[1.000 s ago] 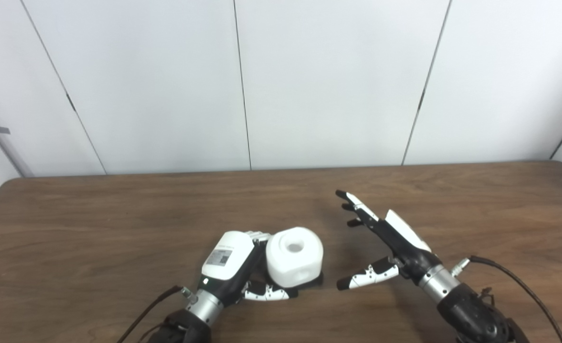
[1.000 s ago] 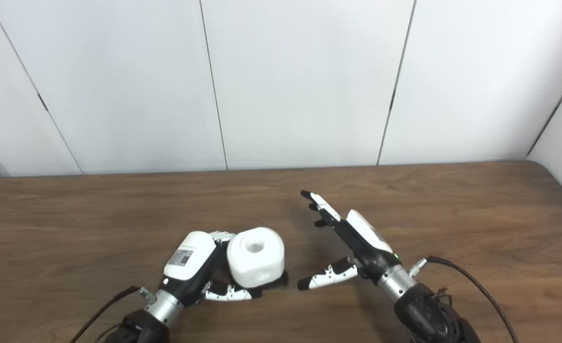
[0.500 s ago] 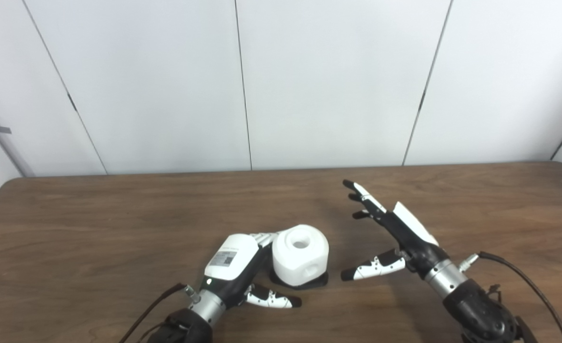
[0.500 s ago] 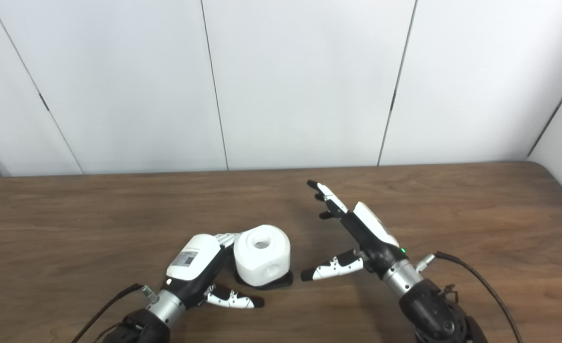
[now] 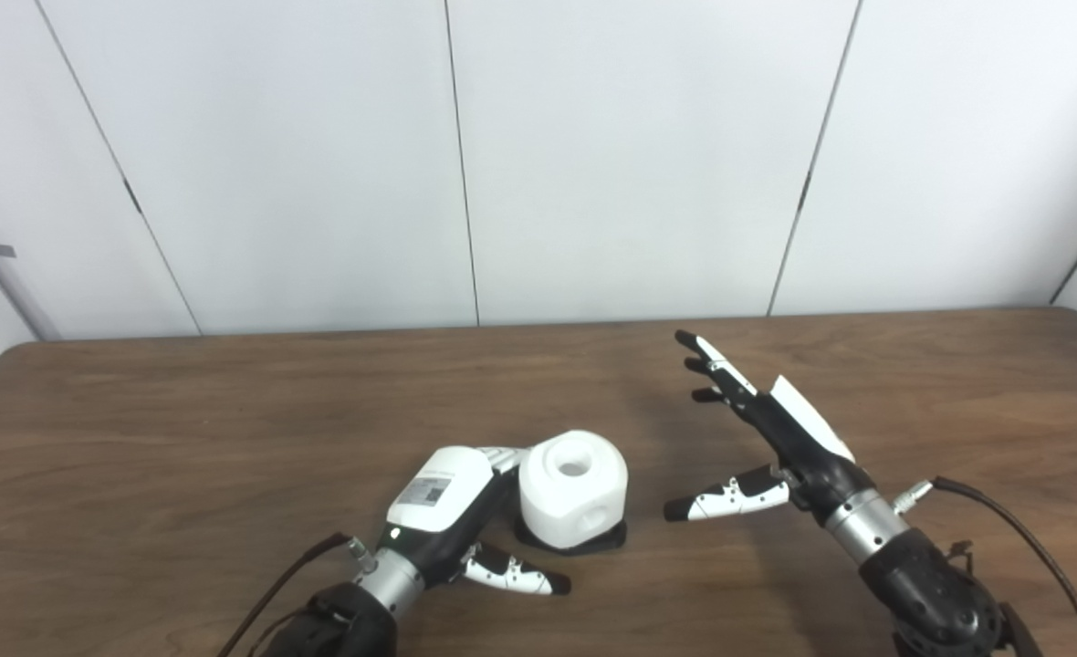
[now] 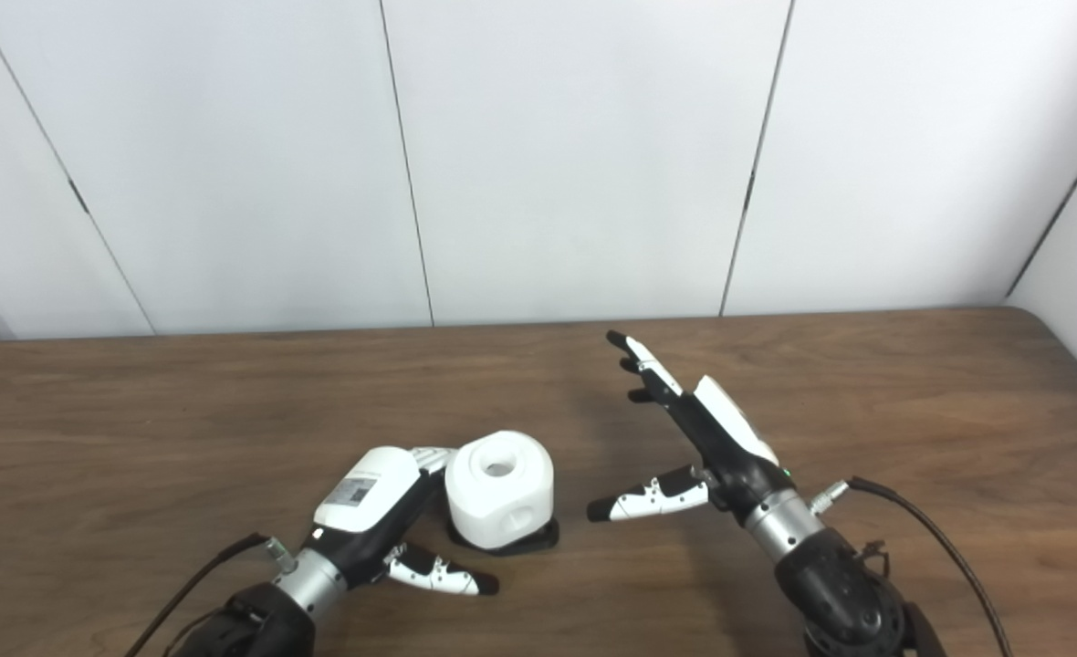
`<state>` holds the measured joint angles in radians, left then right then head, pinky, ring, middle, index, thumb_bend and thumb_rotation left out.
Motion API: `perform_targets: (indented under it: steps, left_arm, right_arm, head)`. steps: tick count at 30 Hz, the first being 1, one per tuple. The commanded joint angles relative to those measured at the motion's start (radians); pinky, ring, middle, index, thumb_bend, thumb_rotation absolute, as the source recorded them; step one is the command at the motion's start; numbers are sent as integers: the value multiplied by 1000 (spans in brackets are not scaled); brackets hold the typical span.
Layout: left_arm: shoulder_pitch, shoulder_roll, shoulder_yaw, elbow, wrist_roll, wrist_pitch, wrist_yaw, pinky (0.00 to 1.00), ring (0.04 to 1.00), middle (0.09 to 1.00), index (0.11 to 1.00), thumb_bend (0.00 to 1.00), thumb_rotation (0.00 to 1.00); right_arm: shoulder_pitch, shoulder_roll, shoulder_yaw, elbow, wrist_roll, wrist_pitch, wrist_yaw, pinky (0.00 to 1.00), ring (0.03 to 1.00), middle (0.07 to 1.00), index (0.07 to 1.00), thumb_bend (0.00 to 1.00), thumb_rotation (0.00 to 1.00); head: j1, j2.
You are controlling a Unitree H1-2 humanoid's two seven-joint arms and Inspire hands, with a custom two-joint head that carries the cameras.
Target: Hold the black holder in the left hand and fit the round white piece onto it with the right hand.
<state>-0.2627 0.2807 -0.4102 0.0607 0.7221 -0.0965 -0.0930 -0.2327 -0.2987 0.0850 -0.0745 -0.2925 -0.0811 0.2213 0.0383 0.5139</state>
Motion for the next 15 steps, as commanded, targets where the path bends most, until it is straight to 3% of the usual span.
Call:
perform_targets:
  steps: [1,15]
  left_arm:
    - [29,41,19,22,-8,78,-72,810,835,839,887,1000,319]
    - [34,106,148,-2,-117,62,-108,817,873,891,942,1000,256]
  right_arm:
    - [-42,-2,-17,-7,6,-20,-31,829,940,1000,994,886,210]
    - [-42,1,-18,56,28,-38,-31,854,940,1000,992,866,189]
  head:
    - [3,0]
    - [7,-4]
